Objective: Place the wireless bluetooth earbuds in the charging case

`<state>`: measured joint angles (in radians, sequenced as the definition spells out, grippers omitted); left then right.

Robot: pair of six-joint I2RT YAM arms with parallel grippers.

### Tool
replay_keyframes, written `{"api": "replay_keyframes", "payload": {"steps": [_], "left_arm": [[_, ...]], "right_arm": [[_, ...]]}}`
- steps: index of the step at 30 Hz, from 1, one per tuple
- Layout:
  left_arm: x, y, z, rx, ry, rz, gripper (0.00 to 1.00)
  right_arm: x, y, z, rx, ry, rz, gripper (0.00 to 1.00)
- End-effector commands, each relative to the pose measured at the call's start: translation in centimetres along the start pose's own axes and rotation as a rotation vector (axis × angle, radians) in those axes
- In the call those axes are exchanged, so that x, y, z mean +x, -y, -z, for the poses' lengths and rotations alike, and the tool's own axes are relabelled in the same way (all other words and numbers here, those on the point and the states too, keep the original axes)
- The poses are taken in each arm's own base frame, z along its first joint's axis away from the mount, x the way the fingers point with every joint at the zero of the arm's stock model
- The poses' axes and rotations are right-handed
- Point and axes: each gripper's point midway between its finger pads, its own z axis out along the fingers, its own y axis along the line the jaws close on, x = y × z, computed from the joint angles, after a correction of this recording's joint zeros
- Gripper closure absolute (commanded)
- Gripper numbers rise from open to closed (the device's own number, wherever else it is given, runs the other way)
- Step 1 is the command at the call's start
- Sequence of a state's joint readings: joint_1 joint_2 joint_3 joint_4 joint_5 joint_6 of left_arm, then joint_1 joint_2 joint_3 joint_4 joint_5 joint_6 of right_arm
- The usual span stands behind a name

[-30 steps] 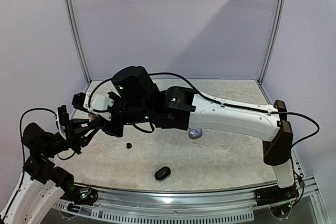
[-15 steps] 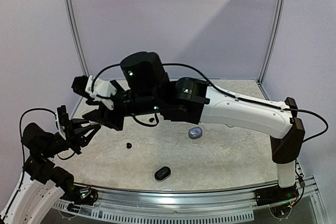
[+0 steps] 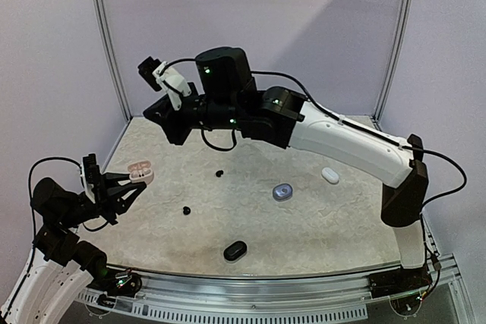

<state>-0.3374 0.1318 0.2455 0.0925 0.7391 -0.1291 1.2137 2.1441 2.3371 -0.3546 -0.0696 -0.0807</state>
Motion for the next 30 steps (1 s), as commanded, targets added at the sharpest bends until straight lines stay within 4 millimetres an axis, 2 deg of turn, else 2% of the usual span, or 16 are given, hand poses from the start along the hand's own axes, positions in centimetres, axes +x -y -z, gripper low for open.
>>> {"api": "replay_keyframes", "payload": {"steps": [1,7,13,19,22,26,28,30], "left_arm": [[-0.2,0.5,0.0,0.026,0.011,-0.005,1.0],[-0.2,0.5,0.0,0.026,0.01,-0.004,1.0],[-0.3,0.3,0.0,0.017,0.012,-0.004,1.0],[-0.2,0.1,0.0,0.007,0.012,0.001,1.0],[-0.3,0.1,0.0,0.005,0.013,0.0,1.0],[-0.3,0.1,0.0,0.002,0.014,0.0,1.0],[-0.3,0.1,0.0,0.002,0.013,0.001,1.0],[-0.3,0.1,0.1,0.001,0.015,-0.001,1.0]], "right_arm": [[5.1,-3.2,-1.9,-0.159,-0.143,-0.003,0.98],[6.9,-5.8,-1.8,-0.316,-0.184,0.012,0.99],[6.5,-8.2,-0.2,-0.464,-0.178,0.018,1.0],[5.9,-9.1,1.7,-0.498,-0.15,0.064,0.99],[5.4,-8.3,2.4,-0.444,-0.15,0.087,0.9],[5.0,-6.6,3.0,-0.362,-0.128,0.112,0.49],[4.6,-5.8,3.5,-0.338,-0.118,0.118,0.38],[4.9,-5.9,3.9,-0.355,-0.119,0.121,0.33]]}}
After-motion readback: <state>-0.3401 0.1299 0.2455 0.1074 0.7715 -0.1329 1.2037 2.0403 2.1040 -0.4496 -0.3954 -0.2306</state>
